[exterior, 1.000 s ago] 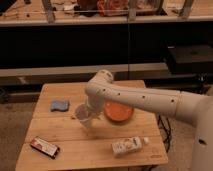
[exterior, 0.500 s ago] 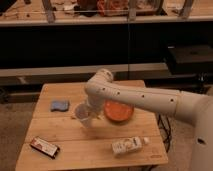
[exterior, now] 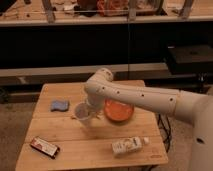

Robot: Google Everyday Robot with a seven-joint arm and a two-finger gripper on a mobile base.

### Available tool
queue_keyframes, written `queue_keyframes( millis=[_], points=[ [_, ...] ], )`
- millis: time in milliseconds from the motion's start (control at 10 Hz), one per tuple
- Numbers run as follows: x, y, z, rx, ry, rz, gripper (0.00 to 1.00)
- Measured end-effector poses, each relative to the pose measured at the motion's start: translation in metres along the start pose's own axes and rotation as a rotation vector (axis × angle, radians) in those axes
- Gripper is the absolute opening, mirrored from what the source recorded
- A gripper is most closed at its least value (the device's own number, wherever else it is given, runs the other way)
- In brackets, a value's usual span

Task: Pick up the ceramic cup

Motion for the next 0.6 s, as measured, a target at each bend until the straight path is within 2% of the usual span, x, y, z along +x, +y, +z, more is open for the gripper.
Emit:
queue_keyframes(
  millis=[600],
  points=[
    [0.0031,-0.0023,-0.0013,0.001,-0.002,-0.005,0.0]
  ],
)
